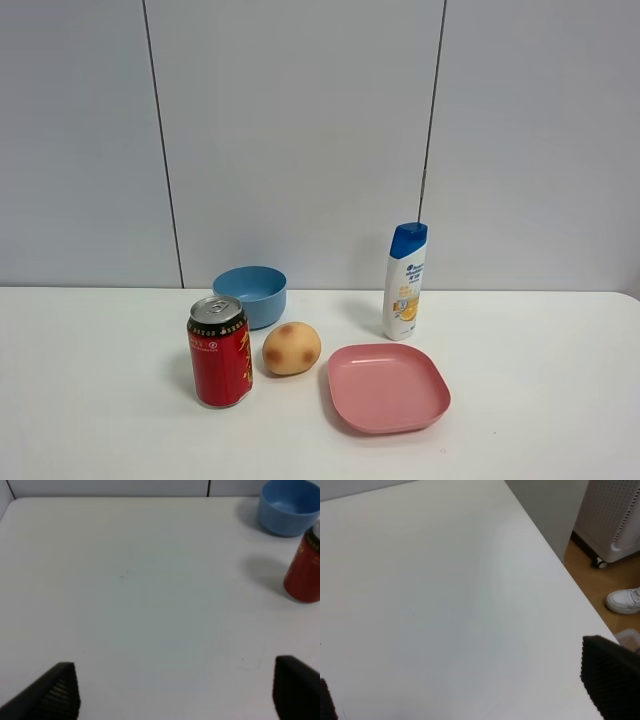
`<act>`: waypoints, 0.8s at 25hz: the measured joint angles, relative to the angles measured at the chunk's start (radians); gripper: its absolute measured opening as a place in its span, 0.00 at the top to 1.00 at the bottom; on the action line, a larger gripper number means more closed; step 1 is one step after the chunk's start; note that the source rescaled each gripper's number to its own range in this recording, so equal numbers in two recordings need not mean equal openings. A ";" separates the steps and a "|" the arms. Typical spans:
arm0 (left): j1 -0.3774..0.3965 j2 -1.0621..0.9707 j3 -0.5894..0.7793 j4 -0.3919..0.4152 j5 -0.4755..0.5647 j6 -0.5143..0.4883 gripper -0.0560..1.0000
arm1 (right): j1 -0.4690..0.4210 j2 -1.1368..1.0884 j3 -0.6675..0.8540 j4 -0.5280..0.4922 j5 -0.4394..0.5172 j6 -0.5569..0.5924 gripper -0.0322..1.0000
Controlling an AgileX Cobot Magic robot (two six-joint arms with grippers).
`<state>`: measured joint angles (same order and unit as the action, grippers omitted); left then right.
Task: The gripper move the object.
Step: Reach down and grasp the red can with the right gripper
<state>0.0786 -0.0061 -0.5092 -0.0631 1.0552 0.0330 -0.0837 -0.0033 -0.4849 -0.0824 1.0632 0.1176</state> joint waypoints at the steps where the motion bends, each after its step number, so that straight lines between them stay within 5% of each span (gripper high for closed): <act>1: 0.000 0.000 0.000 0.000 0.000 0.000 0.00 | 0.000 0.000 0.000 0.000 0.000 0.000 0.01; 20: 0.000 0.000 0.000 0.000 0.000 0.000 0.00 | 0.000 0.000 0.000 0.000 0.000 0.000 0.01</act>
<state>0.0786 -0.0061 -0.5092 -0.0631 1.0552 0.0330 -0.0837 -0.0033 -0.4849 -0.0824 1.0632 0.1176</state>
